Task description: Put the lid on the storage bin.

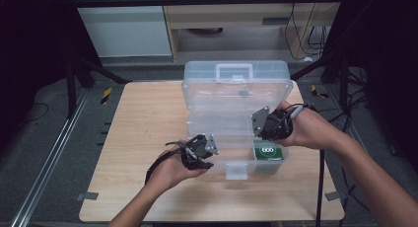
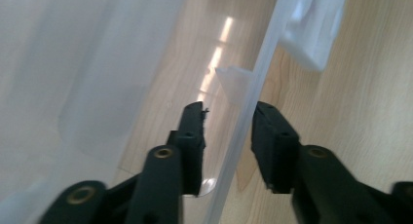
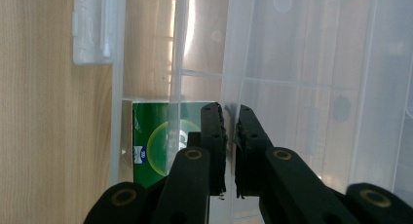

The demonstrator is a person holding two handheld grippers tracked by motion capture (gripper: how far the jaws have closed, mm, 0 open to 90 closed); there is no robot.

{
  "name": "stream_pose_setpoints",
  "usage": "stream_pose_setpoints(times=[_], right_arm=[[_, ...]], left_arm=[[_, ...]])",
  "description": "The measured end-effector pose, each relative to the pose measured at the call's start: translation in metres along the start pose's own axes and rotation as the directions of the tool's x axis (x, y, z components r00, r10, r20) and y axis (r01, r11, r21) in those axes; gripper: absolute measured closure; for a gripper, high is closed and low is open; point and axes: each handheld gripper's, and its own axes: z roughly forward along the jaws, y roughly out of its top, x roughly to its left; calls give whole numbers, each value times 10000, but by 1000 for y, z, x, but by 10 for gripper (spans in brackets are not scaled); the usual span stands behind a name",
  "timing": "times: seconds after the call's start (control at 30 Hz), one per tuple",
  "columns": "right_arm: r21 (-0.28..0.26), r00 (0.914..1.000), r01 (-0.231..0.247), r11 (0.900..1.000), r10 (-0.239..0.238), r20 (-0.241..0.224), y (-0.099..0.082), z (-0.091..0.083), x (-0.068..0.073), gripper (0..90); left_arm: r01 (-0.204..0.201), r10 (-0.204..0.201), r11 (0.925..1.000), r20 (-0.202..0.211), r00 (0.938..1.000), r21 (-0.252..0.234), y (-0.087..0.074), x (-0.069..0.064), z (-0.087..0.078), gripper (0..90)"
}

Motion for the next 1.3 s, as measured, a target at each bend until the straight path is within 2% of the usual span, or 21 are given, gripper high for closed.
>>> stream_pose_setpoints(times=[0.03,0.07,0.13,0.23,0.33,0.4,0.43,0.5,0.6,0.63,0.67,0.7,0.73,0.77,0.83,0.9,0.93,1.03,1.07,1.13,1.3], right_arm=[[0,10000,0,10000,0,0,0,0,0,846],[-3,10000,-1,10000,1,-6,0,0,0,845],[-7,10000,10,10000,-10,-8,0,0,0,844],[23,10000,57,10000,-57,32,0,0,1,842],[15,10000,69,10000,-69,61,0,0,1,841],[23,9999,77,10000,-77,83,0,0,1,840],[23,9999,77,10000,-77,83,0,0,1,840],[53,9999,106,9999,-106,113,-1,0,2,838],[51,9998,138,9999,-139,141,0,0,3,837],[51,9998,138,9999,-139,141,0,0,3,837],[45,9998,154,9999,-154,155,-1,0,3,836],[45,9998,154,9999,-154,155,-1,0,3,836],[2,9998,149,9999,-149,165,-1,0,3,836],[2,9998,149,9999,-149,165,-1,0,3,836],[5,9997,142,9999,-142,217,-1,0,4,835],[-9,9996,145,9999,-145,222,-1,0,4,835],[-2,9996,119,9999,-119,242,-1,0,5,833],[48,9994,185,9998,-186,281,-1,0,6,831],[60,9994,179,9998,-180,293,-1,0,6,831],[39,9994,169,9998,-170,290,-1,0,7,831],[30,9992,204,9998,-205,345,-2,0,8,829]], left_arm=[[5,-3,9998,82,10000,-223,0,0,-6,621],[284,-262,9959,264,9993,-856,0,0,-18,579],[610,-553,9877,429,9975,-1442,0,-1,-30,545],[769,-662,9787,621,9959,-1902,0,-1,-49,537],[858,-755,9748,577,9955,-2060,1,2,-67,542],[892,-816,9750,457,9956,-2035,1,8,-80,545],[892,-816,9750,457,9956,-2035,1,8,-80,546],[964,-953,9768,149,9953,-1912,-1,19,-98,550],[1186,-1203,9758,18,9927,-1840,-3,28,-109,593],[1363,-1395,9734,-41,9902,-1840,-4,34,-114,593],[1619,-1672,9686,-123,9858,-1884,-6,42,-119,642],[1619,-1672,9686,-123,9858,-1884,-6,42,-119,677],[1916,-2004,9604,-238,9794,-2025,-8,51,-122,707],[1916,-2004,9604,-238,9794,-2025,-8,51,-122,725],[2115,-2223,9560,-315,9745,-2033,-8,59,-121,759],[2204,-2329,9551,-421,9716,-1981,-6,66,-120,766],[2297,-2446,9516,-507,9683,-2044,-4,73,-118,782],[2368,-2549,9485,-633,9649,-2105,-1,79,-116,816],[2442,-2669,9464,-863,9598,-2113,2,84,-114,827],[2458,-2709,9450,-956,9578,-2156,3,86,-114,839],[2756,-3039,9312,-906,9484,-2384,6,96,-114,883]])
